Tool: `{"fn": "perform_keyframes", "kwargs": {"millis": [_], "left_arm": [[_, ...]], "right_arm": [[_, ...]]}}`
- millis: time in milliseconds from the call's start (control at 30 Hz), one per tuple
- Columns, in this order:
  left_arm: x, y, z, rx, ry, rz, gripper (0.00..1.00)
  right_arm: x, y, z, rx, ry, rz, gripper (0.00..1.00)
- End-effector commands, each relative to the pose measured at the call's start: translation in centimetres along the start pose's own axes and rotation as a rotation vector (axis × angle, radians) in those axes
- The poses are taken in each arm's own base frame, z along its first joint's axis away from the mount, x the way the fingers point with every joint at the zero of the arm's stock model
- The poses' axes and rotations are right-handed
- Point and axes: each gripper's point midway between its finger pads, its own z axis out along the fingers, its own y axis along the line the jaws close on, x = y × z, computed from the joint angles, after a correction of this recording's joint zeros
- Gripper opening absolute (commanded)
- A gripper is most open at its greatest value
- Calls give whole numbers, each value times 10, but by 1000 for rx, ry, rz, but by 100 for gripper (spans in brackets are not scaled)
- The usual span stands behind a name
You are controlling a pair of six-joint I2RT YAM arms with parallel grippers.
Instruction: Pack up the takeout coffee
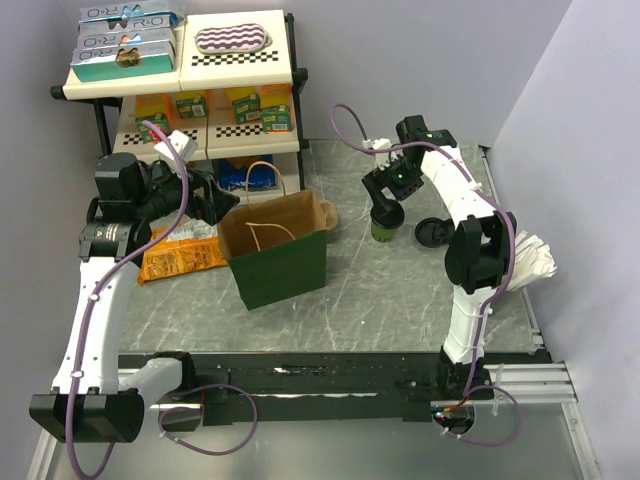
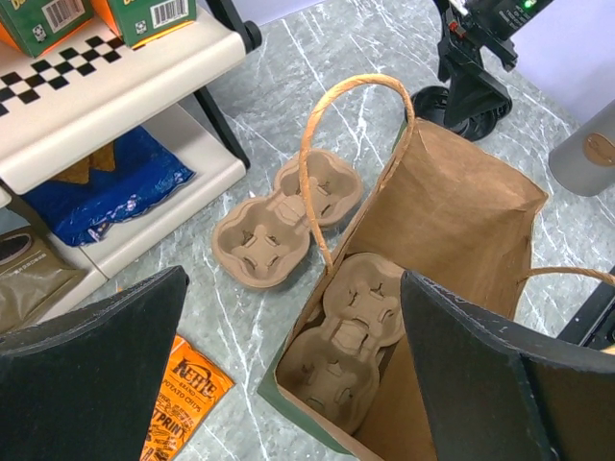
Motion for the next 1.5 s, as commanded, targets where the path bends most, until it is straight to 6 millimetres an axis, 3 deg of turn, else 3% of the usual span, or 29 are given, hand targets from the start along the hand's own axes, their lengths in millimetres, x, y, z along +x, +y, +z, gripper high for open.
{"fn": "perform_keyframes", "kwargs": {"millis": [0,1000,1133,1267,1467], "left_arm": [[-4,-2,2,24,-21,9,99],[1,4,9,27,-2,-1,98],[2,5,8,25,-1,5,98],[6,6,9,23,8,13,98],[3,9,10,17,9,22,98]], "right_arm": [[-6,-6,-5,29,1,-7,100],[4,-1,15,-30,82,-20,100],[3,0,12,-31,76,-32,93],[4,2,10,-40,73,-42,79],[2,4,6,-43,70,-42,73]]}}
